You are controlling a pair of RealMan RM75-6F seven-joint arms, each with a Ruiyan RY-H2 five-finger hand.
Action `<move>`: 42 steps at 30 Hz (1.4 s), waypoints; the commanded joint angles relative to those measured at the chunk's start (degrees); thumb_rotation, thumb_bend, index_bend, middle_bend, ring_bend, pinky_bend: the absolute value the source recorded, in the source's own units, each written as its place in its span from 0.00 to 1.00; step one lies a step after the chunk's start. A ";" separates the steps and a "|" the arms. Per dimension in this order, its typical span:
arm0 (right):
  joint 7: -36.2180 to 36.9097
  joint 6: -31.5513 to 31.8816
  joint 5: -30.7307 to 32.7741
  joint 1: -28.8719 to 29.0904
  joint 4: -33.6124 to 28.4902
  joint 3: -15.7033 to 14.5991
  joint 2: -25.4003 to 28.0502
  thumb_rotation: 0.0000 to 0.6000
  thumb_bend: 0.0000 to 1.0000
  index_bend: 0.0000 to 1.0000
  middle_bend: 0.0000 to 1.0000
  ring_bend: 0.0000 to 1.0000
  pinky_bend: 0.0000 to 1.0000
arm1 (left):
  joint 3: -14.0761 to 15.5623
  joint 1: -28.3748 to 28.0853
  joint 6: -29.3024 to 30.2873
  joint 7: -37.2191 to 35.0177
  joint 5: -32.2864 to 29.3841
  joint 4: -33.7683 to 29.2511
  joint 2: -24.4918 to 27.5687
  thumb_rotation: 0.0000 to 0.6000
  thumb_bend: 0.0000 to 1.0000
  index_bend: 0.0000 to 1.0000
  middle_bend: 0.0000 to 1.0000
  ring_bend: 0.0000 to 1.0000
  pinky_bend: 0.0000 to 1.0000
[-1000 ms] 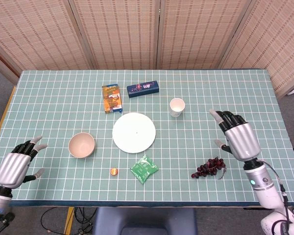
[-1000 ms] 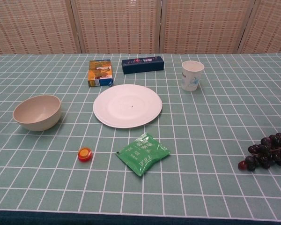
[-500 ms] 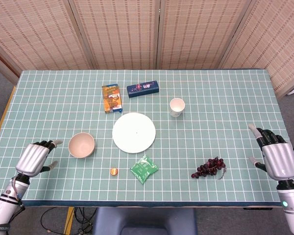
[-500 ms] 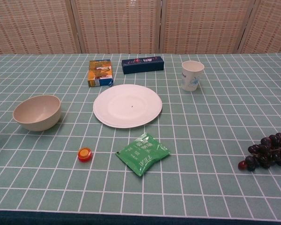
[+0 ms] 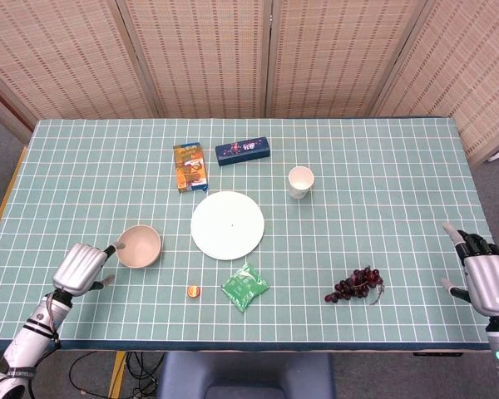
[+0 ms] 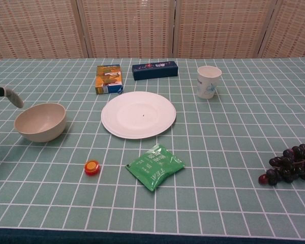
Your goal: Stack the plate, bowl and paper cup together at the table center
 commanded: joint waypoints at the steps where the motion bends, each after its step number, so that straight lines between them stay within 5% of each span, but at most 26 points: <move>1: 0.19 -0.19 0.02 -0.29 0.03 0.34 0.22 1.00 0.00 0.12 0.24 0.23 0.40 | 0.22 -0.86 -0.47 -0.60 0.26 1.58 -1.65 1.00 0.22 0.30 0.88 0.83 0.93; 23: 2.22 -0.62 -0.47 -2.45 -0.12 2.26 0.79 1.00 0.00 0.12 0.24 0.23 0.40 | 1.40 -5.01 -2.30 -3.84 0.55 13.48 -10.57 1.00 0.29 0.49 0.97 0.91 0.99; 42: 3.85 0.06 -0.45 -3.94 -0.07 3.81 1.18 1.00 0.00 0.12 0.24 0.23 0.40 | 1.45 -7.23 -0.34 -4.45 2.22 11.47 -9.66 1.00 0.37 0.58 0.98 0.91 0.99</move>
